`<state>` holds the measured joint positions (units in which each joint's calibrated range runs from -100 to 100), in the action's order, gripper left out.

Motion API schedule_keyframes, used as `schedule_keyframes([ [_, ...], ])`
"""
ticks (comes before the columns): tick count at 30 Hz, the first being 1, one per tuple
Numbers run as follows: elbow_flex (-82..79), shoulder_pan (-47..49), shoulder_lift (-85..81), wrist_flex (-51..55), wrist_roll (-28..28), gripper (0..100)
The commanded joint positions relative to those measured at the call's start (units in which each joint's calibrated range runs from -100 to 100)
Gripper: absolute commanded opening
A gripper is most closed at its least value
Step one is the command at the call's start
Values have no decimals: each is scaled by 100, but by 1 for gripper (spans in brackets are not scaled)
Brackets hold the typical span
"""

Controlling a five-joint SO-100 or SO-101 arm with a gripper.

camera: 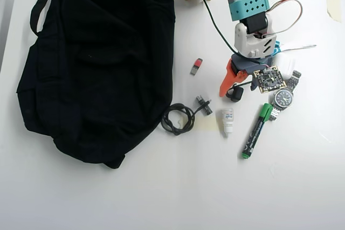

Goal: Put the black bike light into the black bag

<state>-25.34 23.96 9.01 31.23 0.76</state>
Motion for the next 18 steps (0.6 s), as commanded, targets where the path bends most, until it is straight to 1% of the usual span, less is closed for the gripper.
schedule_keyframes([
  [1,126,-3,20,-100,24,36],
  [8,189,-33,253,-117,24,37],
  [12,189,-63,394,-376,24,37],
  [18,189,-182,427,-419,24,37],
])
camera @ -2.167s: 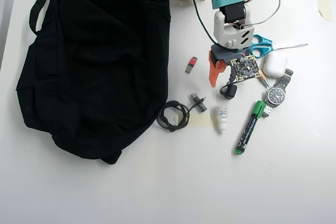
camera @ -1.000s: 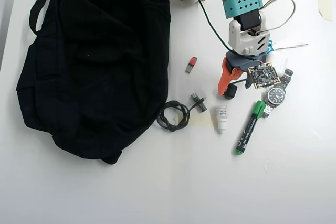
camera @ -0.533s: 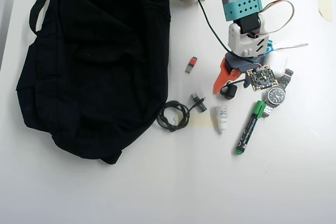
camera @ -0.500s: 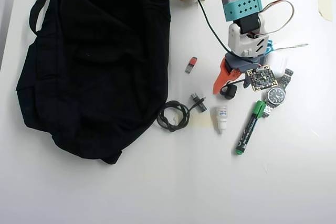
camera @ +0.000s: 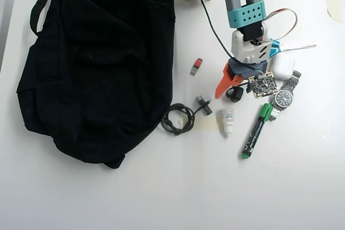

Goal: Put the black bike light into the black bag

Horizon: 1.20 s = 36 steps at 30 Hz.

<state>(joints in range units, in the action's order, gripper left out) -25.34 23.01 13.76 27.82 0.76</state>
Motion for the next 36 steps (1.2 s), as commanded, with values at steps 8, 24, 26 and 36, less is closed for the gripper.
schedule_keyframes([
  [8,144,-154,-40,-78,24,37],
  [24,252,-162,284,-198,24,35],
  [26,261,-162,284,-233,24,31],
  [36,162,-147,284,-620,19,2],
])
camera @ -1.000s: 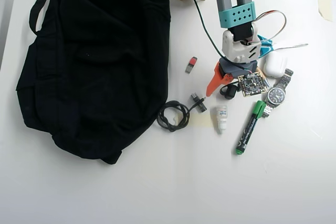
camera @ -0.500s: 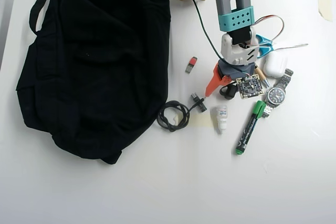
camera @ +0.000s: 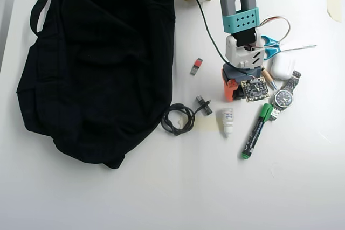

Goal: Put the black bike light into the black bag

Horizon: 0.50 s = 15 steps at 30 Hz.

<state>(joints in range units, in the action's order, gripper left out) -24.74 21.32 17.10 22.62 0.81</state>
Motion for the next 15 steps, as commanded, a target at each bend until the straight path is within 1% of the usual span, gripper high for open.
schedule_keyframes([
  [1,102,22,-50,-101,14,2],
  [15,183,-45,-174,-40,-39,2],
])
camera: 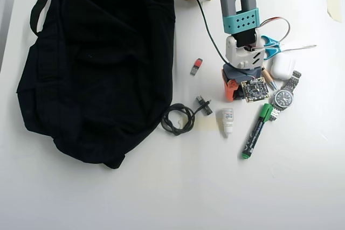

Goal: Put the black bike light into the black bag

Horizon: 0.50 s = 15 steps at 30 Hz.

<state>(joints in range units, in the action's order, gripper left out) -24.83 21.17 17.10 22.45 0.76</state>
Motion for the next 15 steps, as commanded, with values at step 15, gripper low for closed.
schedule_keyframes([
  [15,740,-248,-1370,2173,-348,2],
])
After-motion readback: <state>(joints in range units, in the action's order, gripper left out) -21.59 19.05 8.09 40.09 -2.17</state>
